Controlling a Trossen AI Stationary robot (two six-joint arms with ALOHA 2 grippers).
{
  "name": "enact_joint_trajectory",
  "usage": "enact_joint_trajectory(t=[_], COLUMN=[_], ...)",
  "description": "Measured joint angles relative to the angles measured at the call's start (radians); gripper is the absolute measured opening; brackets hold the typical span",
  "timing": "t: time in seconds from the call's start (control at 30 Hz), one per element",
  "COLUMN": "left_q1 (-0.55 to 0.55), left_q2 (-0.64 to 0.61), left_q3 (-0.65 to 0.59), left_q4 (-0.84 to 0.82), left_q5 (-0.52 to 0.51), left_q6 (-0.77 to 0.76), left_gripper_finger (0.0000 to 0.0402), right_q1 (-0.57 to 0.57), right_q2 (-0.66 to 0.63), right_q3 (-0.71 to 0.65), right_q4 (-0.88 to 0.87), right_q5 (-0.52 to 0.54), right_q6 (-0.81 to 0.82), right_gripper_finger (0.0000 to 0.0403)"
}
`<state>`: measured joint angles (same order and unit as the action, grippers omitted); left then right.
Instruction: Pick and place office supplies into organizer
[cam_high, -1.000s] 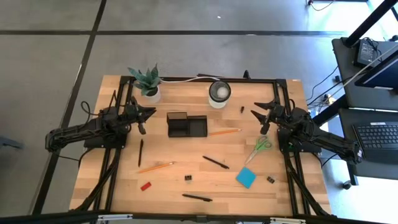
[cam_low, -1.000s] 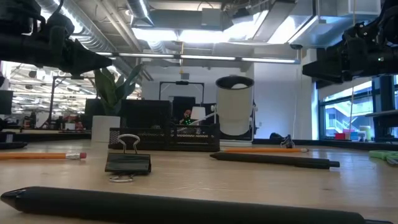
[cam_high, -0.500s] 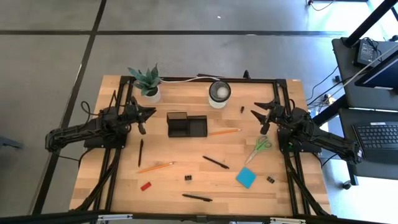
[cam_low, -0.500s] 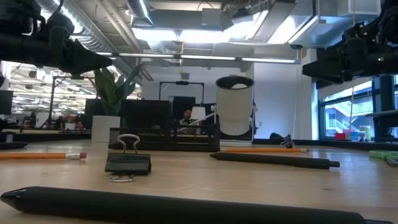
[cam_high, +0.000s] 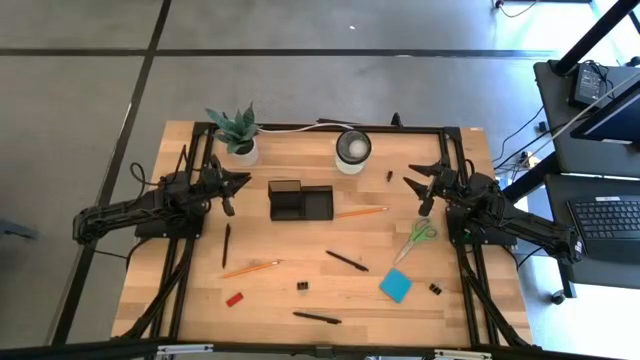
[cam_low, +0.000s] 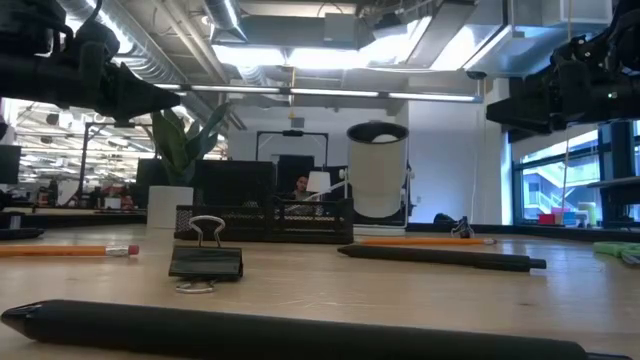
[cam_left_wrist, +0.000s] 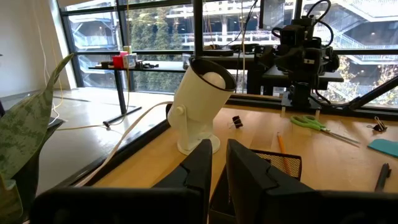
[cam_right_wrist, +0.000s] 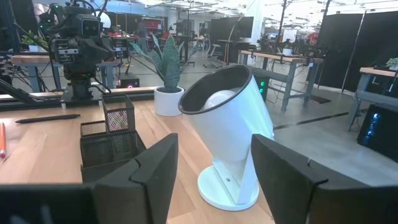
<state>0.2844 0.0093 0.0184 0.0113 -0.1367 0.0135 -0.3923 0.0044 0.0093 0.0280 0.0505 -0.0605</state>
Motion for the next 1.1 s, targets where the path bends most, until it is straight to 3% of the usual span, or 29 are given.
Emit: enact_joint_trajectory(t=[0.7, 0.97, 1.1], left_q1=[0.0, 0.0, -0.001], left_q2=[0.0, 0.0, 0.0], left_q3=[0.0, 0.0, 0.0], left_q4=[0.0, 0.0, 0.0], left_q5=[0.0, 0.0, 0.02], left_q6=[0.0, -0.001, -0.096], left_gripper_finger=[0.005, 0.0094, 0.0125], right_q1=[0.0, 0.0, 0.0], right_q2=[0.0, 0.0, 0.0], right_q3=[0.0, 0.0, 0.0], right_q4=[0.0, 0.0, 0.0], right_q5=[0.0, 0.0, 0.0], right_q6=[0.006, 0.006, 0.007], right_gripper_finger=[0.0207, 0.0207, 0.0207])
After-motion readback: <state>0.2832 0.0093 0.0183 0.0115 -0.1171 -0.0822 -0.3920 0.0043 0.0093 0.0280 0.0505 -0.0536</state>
